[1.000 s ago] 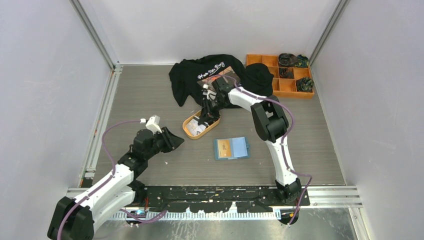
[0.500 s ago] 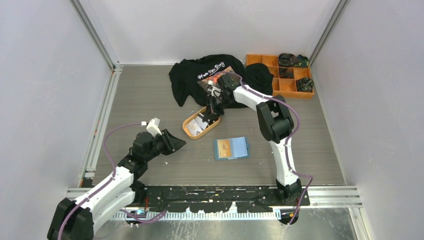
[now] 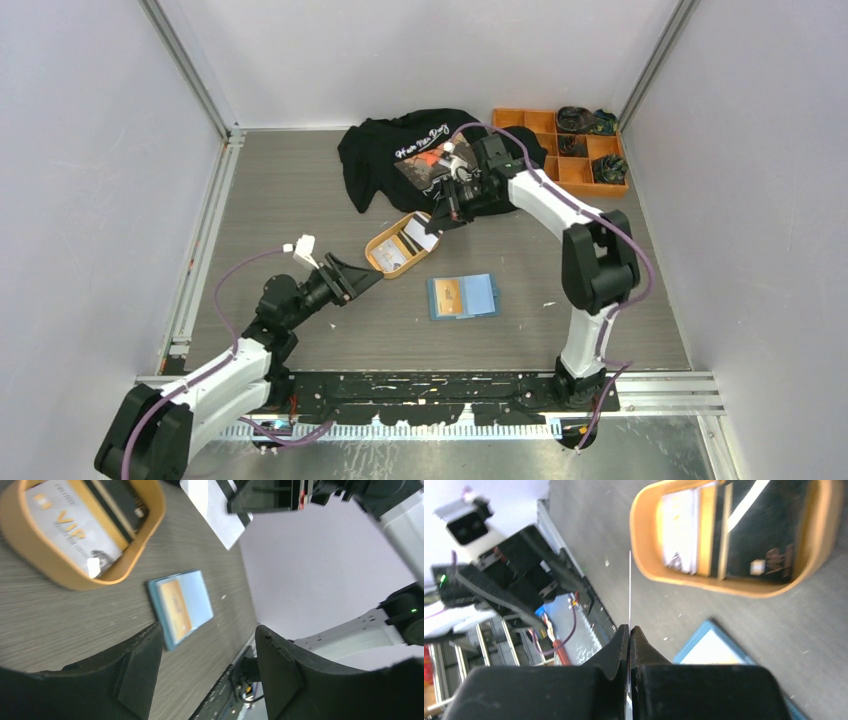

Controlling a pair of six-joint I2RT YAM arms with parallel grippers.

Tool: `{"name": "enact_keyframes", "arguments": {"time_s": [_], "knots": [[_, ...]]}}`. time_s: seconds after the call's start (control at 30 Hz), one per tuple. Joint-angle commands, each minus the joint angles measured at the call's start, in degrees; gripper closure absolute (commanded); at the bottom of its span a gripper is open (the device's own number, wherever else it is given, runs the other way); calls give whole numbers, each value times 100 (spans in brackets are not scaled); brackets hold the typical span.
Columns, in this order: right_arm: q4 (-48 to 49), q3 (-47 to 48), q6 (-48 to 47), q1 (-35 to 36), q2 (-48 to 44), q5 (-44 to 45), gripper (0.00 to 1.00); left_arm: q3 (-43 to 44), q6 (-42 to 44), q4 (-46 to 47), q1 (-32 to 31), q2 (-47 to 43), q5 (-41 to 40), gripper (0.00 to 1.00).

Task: Put the credit cards into the card holder
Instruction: Pick up the credit card from the storage box, then insert the credit card into the card holder.

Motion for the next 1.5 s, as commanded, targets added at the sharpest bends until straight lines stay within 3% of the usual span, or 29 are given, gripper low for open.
{"name": "enact_keyframes", "arguments": {"time_s": [0.0, 0.13, 0.3, 0.57, 0.77, 0.93, 1.23, 1.47], "knots": [[-58, -586, -886, 9, -1166, -1118, 99, 11, -390, 1792, -298, 224, 53, 32], [619, -1470, -972, -111, -2185, -1919, 99, 217, 43, 2360, -1139, 506, -544, 31], [2699, -2702, 223, -251, -3478, -2250, 99, 302, 927, 3747, -2216, 1034, -1256, 31], [3653, -3245, 826, -222, -4191, -2265, 99, 823, 1659, 4827, -3107, 2040, -1793, 34], [3540, -3187, 665, 3, -4147, -2438, 99, 1271, 1758, 4829, -3299, 2403, -2013, 45], [2348, -2942, -299, 63, -4083, -2561, 99, 1246, 1759, 4829, -3293, 2259, -2264, 61], [2184, -2929, -559, 116, -4031, -2598, 99, 1128, 1708, 4573, -3294, 2045, -2385, 84], [1893, -2865, -884, 116, -4042, -2546, 99, 1039, 1697, 4275, -3284, 1831, -2229, 82]]}}
